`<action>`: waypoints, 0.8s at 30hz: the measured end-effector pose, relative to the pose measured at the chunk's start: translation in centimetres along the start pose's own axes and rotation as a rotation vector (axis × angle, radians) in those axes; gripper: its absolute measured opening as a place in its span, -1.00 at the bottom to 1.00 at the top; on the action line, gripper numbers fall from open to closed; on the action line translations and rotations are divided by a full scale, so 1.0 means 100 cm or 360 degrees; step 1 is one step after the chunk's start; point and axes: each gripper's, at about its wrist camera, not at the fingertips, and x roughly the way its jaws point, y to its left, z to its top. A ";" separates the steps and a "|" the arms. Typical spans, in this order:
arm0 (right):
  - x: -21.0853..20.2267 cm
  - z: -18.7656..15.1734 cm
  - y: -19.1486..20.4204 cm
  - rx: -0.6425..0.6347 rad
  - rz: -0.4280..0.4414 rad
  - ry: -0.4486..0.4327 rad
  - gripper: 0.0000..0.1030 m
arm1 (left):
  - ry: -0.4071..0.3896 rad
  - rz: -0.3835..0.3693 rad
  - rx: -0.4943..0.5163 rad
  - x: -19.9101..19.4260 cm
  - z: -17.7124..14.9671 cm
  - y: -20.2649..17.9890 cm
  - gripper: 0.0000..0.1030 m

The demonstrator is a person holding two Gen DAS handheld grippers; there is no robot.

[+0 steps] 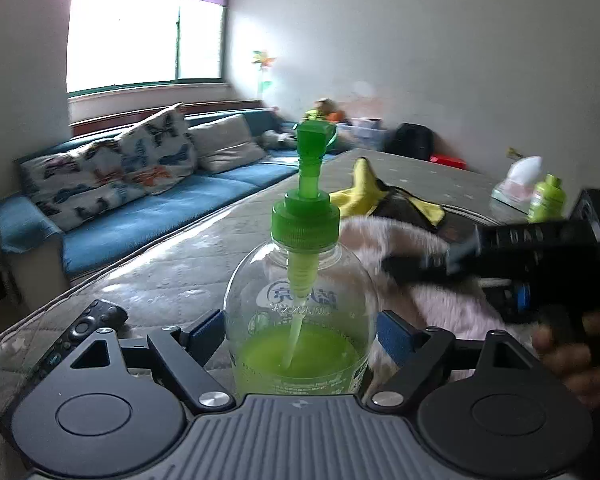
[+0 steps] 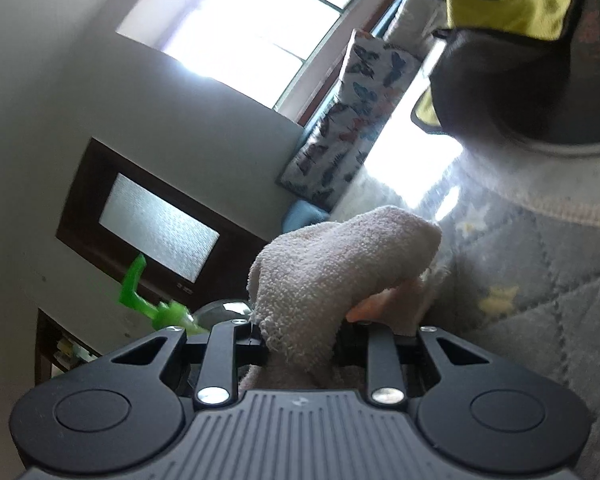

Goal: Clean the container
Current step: 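Rub the towel around the bottle body with the right gripper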

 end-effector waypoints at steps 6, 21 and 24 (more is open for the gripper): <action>-0.007 0.002 0.009 -0.0080 0.0216 -0.0063 -0.51 | 0.0009 -0.0202 0.0134 -0.008 -0.005 0.001 0.65; 0.021 0.000 0.002 -0.0133 -0.0071 0.0178 -0.51 | -0.0005 -0.0246 0.0121 -0.010 -0.011 0.003 0.68; 0.023 -0.002 0.007 -0.0177 -0.0109 0.0190 -0.51 | 0.0030 -0.0148 0.0029 -0.008 -0.007 -0.003 0.69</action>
